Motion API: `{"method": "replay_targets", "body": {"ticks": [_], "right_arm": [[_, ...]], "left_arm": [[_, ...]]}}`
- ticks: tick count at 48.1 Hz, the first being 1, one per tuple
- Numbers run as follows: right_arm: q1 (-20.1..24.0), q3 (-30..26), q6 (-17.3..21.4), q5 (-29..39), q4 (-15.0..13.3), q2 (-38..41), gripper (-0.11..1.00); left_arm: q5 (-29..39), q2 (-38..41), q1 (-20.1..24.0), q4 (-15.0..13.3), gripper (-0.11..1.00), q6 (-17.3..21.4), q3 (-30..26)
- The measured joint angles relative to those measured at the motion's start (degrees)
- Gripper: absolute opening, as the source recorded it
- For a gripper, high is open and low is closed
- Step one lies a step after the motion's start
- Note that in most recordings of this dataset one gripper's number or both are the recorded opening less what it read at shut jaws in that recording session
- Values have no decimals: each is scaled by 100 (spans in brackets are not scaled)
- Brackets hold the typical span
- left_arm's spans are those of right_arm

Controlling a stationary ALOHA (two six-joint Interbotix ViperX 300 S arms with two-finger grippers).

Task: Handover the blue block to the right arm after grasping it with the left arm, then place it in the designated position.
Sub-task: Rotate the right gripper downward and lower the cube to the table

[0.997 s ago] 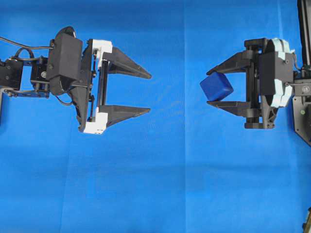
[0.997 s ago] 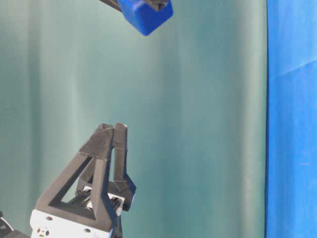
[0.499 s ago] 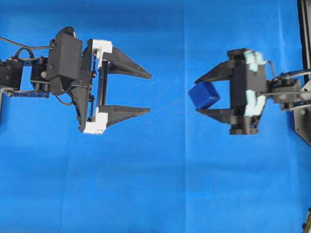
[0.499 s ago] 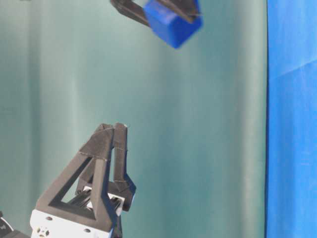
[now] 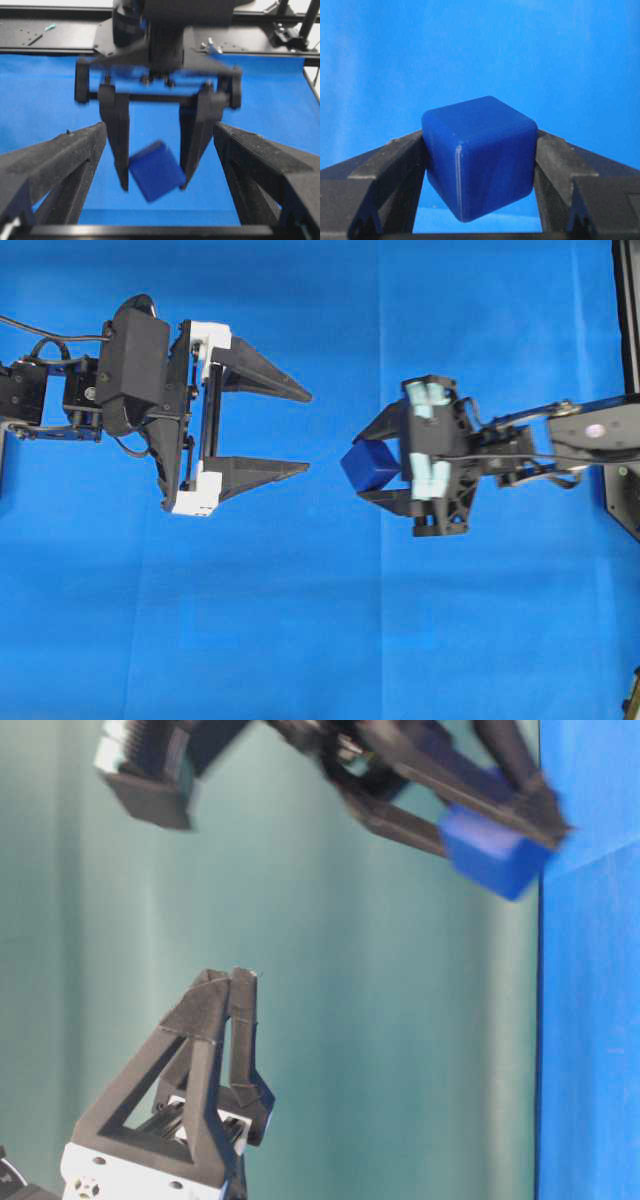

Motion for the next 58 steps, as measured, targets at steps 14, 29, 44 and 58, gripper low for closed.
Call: {"method": "replay_targets", "body": {"ticks": [14, 29, 44, 58], "right_arm": [[-79, -158, 141, -686, 0, 976, 52], [-193, -378, 141, -1301, 105, 1661, 52], [-264, -545, 149, -1591, 246, 2145, 52], [-264, -633, 149, -1679, 272, 2338, 52]], "left_arm": [[0, 0, -9, 0, 92, 0, 0], [0, -9, 0, -9, 92, 0, 0], [0, 0, 0, -9, 92, 0, 0], [0, 0, -9, -9, 92, 0, 0]]}}
